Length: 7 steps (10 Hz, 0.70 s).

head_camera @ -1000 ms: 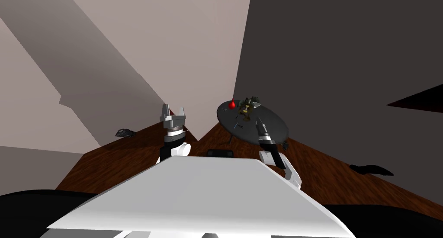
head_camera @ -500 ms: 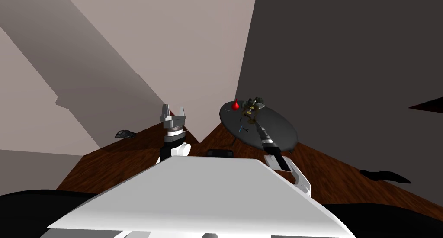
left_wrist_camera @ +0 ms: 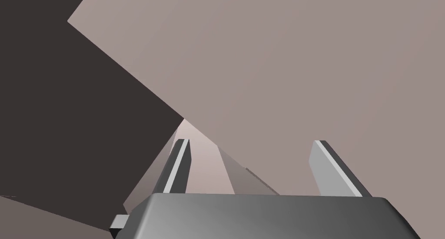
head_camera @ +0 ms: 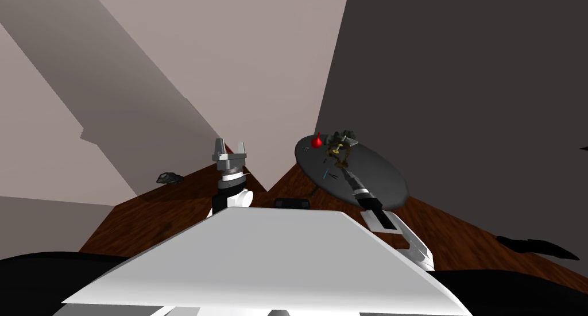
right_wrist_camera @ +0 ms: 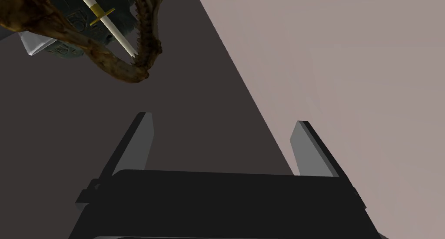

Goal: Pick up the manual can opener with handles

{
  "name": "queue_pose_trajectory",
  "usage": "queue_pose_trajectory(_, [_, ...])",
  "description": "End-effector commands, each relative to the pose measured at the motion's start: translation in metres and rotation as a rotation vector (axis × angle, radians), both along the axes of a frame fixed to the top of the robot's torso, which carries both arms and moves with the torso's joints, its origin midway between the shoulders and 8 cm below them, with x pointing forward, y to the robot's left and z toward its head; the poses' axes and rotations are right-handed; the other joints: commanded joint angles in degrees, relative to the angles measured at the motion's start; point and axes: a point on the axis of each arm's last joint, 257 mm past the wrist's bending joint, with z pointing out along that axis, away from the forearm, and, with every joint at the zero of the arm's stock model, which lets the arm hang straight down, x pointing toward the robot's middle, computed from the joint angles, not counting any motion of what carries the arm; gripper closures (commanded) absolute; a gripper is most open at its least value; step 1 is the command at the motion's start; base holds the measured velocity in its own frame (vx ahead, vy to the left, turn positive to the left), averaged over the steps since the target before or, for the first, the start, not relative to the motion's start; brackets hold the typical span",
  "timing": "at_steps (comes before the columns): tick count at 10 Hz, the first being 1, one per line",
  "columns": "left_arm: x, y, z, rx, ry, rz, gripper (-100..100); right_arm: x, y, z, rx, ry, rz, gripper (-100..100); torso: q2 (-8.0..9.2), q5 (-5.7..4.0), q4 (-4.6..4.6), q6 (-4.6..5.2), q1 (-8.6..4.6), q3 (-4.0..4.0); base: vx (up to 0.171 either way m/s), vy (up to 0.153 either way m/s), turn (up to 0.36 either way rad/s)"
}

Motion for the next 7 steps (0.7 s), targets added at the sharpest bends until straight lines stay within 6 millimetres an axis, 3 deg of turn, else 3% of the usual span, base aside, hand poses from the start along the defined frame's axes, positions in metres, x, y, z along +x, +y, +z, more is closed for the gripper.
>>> queue_pose_trajectory(1, [0.000,0.000,0.000,0.000,0.000,0.000,0,-0.010,-0.021,-0.024,-0.102,0.084,-0.011,-100,0.00,0.00,0.00,0.00,0.00,0.00,0.113,0.177,0.098])
queue_pose_trajectory(4, [0.000,0.000,0.000,0.000,0.000,0.000,0,-0.023,-0.051,-0.051,-0.188,0.180,-0.030,-100,-0.06,0.00,-0.01,-0.02,-0.04,-0.03,0.091,0.095,0.055])
queue_pose_trajectory(6, [0.000,0.000,0.000,0.000,0.000,0.000,0,-0.045,-0.083,-0.083,-0.321,0.306,-0.037,-100,0.08,-0.01,0.02,-0.01,-0.05,0.04,0.082,0.117,0.126])
queue_pose_trajectory(7, [0.000,0.000,0.000,0.000,0.000,0.000,0,-0.049,-0.093,-0.086,-0.338,0.326,-0.042,-100,-0.02,0.02,0.00,-0.01,0.05,-0.01,0.087,0.108,0.067])
